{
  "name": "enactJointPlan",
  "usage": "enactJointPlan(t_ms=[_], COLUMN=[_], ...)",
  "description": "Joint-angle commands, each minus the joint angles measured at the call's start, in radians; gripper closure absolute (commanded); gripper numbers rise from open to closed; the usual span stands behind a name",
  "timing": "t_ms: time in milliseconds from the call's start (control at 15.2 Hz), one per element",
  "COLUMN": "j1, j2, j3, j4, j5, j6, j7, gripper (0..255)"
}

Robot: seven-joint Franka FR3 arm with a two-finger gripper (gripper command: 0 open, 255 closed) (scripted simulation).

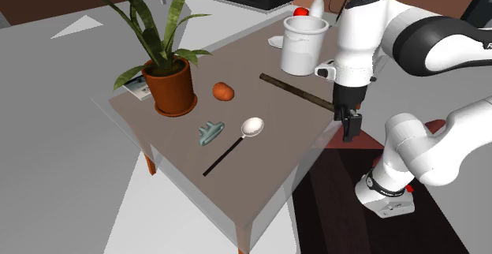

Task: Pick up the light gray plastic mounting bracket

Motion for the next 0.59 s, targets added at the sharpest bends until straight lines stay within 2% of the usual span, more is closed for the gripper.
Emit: enactJointPlan(t_ms=[0,528], j1=[0.0,0.014], j2=[0.0,0.273], j3=[0.0,-0.064], j4=[0.0,0.11], j5=[0.0,-0.077], j6=[0.0,0.185], j7=[0.0,-0.168], gripper=[0,0])
